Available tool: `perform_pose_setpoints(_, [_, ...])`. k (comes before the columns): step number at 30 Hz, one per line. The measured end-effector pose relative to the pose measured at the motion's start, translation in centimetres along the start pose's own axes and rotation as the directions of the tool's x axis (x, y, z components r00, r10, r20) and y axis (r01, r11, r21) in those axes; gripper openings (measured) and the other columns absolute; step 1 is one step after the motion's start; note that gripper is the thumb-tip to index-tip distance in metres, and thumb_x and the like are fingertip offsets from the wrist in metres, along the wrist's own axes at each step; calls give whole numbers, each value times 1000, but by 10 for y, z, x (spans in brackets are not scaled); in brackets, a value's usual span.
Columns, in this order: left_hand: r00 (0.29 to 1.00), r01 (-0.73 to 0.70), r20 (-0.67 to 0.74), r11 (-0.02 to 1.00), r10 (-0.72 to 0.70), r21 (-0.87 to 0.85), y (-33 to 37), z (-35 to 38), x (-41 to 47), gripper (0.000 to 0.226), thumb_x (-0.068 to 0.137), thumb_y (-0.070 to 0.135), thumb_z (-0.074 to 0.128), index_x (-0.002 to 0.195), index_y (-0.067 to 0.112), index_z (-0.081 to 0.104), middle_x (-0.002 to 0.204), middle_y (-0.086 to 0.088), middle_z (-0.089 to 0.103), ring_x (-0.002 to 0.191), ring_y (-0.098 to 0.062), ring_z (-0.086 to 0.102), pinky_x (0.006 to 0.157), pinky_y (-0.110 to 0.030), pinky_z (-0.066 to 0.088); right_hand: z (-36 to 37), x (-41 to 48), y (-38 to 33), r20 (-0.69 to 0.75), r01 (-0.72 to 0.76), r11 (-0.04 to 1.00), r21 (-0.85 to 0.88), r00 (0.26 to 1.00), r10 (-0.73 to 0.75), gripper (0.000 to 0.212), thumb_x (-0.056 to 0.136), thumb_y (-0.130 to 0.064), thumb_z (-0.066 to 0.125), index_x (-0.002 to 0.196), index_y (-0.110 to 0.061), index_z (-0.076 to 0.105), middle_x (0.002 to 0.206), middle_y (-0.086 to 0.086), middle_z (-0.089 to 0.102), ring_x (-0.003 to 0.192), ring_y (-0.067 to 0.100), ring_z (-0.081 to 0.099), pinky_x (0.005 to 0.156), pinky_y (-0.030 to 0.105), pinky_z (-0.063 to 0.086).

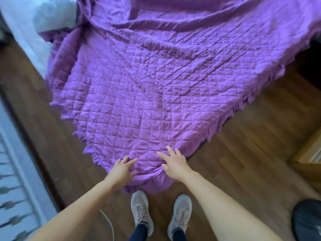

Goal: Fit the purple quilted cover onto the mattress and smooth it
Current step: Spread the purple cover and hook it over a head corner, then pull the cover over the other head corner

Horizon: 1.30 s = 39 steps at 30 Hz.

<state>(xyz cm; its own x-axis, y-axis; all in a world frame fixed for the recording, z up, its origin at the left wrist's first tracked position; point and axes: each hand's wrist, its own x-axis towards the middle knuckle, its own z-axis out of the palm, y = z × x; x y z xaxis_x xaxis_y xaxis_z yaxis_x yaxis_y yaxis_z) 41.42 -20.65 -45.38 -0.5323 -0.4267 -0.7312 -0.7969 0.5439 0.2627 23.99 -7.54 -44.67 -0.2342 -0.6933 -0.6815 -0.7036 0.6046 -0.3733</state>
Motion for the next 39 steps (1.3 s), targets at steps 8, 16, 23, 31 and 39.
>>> perform_pose_setpoints(8, [962,93,-89,619,-257,-780,32,-48,-59,53,81,25,56,133,21,52,93,-31,62,72,-29,53,73,-41,47,-41,-64,-18,-112,5,989,148,994,12,56,97,-24,41,148,-33,20,158,9,9,142,29,14,115,40,20])
perform_pose_setpoints(16, [945,27,-78,313,-317,-949,40,-81,-142,30,95,10,48,123,20,53,77,-3,54,57,-14,45,54,-24,34,-81,-129,-41,-156,64,988,138,987,-43,57,97,-23,41,149,-31,19,158,11,9,142,30,14,114,36,18])
perform_pose_setpoints(23, [909,-104,-193,247,-370,-964,26,-119,-199,29,98,18,45,125,21,54,86,-2,63,75,-20,57,72,-31,43,-123,-151,-82,-230,142,989,49,965,-127,57,97,-23,41,149,-29,18,157,10,12,142,30,17,113,36,18])
perform_pose_setpoints(31, [881,-209,-263,175,-394,-962,-4,-169,-221,29,99,21,43,125,22,53,97,-7,62,83,-21,55,72,-30,43,-144,-127,-170,-261,253,966,53,937,-232,56,97,-22,44,149,-21,23,155,13,22,141,28,23,114,36,22])
perform_pose_setpoints(39, [882,-212,-221,69,-417,-975,-92,-201,-217,30,100,23,41,127,20,53,99,-2,61,89,-19,57,77,-31,44,-129,-82,-281,-240,261,945,195,947,-213,48,100,-24,39,146,-11,30,152,8,30,140,20,28,115,29,19])
